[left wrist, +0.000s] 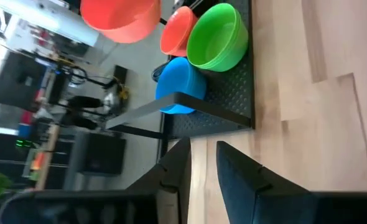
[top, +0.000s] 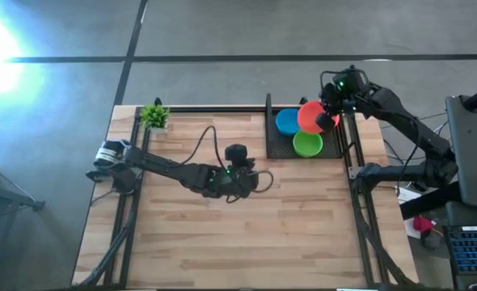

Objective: Pick & Place Mini bowls
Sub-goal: Stack the orange bowl on top of the orange bowls on the shelf

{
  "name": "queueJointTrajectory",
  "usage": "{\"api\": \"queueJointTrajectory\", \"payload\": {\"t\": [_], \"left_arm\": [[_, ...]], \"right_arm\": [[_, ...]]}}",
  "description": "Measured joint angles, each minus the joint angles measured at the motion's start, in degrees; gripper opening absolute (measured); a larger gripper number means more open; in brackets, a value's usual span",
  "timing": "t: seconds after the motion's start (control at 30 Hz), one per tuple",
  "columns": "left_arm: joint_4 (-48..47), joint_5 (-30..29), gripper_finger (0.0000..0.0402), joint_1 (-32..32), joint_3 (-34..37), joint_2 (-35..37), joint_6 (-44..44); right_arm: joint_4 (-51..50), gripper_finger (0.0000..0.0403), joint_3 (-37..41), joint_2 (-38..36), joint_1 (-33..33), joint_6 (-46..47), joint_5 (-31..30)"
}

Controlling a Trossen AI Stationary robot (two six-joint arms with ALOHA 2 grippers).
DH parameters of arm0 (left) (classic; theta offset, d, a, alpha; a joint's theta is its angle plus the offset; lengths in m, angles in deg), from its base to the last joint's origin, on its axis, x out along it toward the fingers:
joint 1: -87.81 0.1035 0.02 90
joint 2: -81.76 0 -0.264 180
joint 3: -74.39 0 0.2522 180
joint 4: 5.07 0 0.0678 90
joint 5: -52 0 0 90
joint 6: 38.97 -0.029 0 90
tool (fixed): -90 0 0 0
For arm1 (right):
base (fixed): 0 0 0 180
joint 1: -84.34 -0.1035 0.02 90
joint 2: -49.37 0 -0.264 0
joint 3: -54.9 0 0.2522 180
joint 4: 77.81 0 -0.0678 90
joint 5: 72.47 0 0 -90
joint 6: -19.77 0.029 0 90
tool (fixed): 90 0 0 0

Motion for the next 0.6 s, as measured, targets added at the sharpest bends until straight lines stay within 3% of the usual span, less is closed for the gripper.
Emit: {"api": "queueJointTrajectory", "payload": {"t": [0.17, 0.4, 0.6], "left_arm": [[-0.13, 2.79, 0.0078, 1.33, 0.0, 1.47, 2.45], [-0.25, 3.95, 0.0078, 1.49, 0.0, 1.79, 2.77], [-0.95, 3.97, 0.0078, 1.49, 0.0, 1.79, 2.77]], "right_arm": [[-0.03, 0.0008, 0.07, 3.42, 2.38, 1.37, -1.85], [-0.12, 0.0008, 0.06, 10.36, 4.13, 8.35, -15.45], [0.98, 0.0008, -0.28, 15.66, 5.47, 10.13, -16.89]]}}
